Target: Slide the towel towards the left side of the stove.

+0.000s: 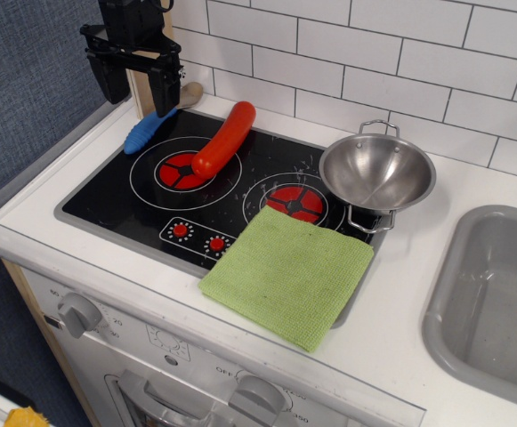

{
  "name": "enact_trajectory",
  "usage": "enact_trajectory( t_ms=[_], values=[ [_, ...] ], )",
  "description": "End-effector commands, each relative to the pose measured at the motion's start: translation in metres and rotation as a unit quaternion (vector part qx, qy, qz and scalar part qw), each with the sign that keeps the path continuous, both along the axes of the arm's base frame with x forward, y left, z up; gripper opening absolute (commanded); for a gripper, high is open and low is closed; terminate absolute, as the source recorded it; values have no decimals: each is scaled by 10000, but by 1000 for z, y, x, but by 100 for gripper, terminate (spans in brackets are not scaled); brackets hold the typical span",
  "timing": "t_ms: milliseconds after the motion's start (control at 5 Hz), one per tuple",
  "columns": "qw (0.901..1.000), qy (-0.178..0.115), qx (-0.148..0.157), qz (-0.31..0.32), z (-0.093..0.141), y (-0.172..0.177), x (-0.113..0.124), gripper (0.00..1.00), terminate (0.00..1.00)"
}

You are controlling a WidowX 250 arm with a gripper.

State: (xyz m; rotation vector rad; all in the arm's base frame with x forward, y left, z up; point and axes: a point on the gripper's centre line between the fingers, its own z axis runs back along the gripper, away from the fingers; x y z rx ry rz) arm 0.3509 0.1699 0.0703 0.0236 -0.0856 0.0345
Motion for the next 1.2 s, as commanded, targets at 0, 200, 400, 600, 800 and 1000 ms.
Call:
enact_trajectory(
  t_ms=[0,200,400,600,800,1000],
  values=[
    [10000,0,0,0,0,0,0,100,0],
    [9996,-16,-15,-290,5,-14,-17,100,0],
    [9985,-61,-131,-536,14,-37,-48,100,0],
    [9951,-119,-92,-978,17,-60,-72,100,0],
    [9903,-46,215,-1370,2,-98,-87,100,0],
    [9868,18,301,-1588,-16,-128,-91,100,0]
  ],
)
